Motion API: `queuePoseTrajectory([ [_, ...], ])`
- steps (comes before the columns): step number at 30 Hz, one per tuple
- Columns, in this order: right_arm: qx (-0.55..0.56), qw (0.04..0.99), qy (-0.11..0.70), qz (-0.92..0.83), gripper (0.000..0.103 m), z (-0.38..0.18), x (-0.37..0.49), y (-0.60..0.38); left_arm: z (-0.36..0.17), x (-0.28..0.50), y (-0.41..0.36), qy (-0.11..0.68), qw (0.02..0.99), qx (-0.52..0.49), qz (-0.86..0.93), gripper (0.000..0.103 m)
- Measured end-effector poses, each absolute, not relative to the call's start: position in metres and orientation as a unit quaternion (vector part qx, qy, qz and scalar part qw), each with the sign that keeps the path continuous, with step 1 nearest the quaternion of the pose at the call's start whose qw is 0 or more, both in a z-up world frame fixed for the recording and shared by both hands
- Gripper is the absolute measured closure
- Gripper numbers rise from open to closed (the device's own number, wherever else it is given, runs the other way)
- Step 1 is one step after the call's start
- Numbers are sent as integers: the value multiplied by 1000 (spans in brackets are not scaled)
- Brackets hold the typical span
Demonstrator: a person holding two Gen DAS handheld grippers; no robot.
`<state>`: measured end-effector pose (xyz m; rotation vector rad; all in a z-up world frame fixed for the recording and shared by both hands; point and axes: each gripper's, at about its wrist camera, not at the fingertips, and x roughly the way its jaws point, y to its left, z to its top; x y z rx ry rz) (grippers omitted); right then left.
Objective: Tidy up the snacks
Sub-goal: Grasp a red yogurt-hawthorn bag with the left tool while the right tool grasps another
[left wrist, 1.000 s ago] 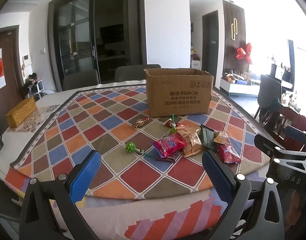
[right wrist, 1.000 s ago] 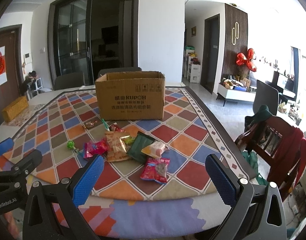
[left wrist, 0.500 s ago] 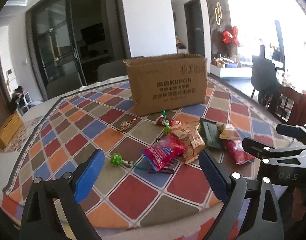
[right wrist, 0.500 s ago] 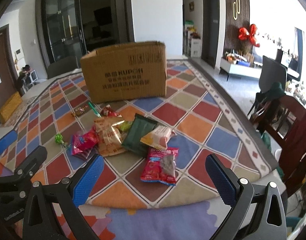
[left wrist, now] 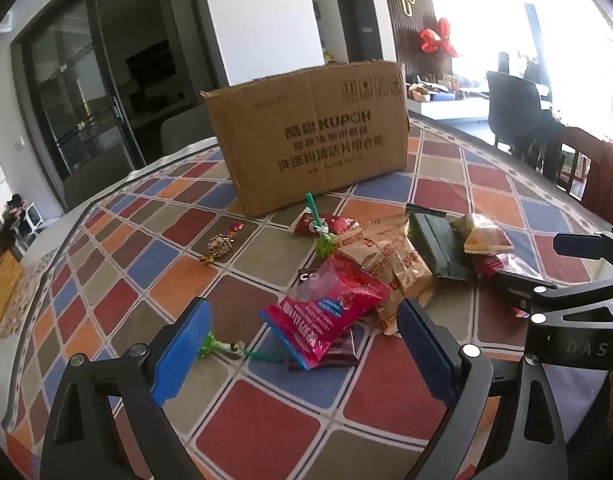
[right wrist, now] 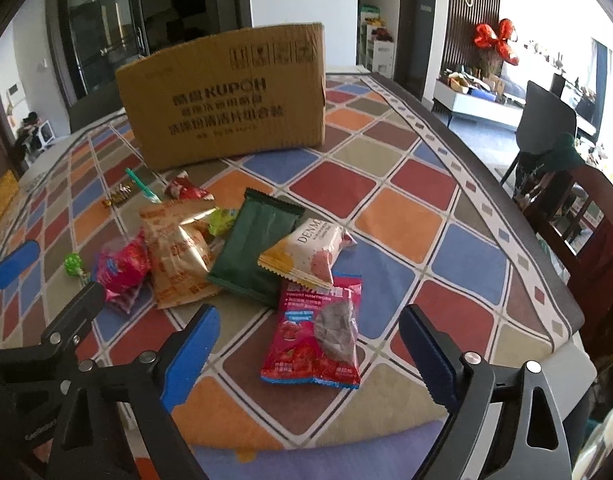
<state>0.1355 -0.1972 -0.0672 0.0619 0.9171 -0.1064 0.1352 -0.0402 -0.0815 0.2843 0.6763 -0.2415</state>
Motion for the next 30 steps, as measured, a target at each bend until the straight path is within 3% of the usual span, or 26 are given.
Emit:
queuePoseTrajectory([
  [18,37,876,477,-57,24,-88,154,-198,-103,168,-52,353,909,163,-150,22],
  [21,38,875,479,-58,26,-90,153,-199,-105,173,-53,364,905,154,-159,29],
  [23,40,874,482,-58,30,-91,154,-200,-106,177,-51,376,902,141,-161,43],
  [26,44,872,484,-57,36,-93,155,-202,-108,181,-46,396,897,115,-162,56],
  [30,41,872,485,-59,44,-94,156,-203,-109,179,-44,400,896,106,-162,59],
])
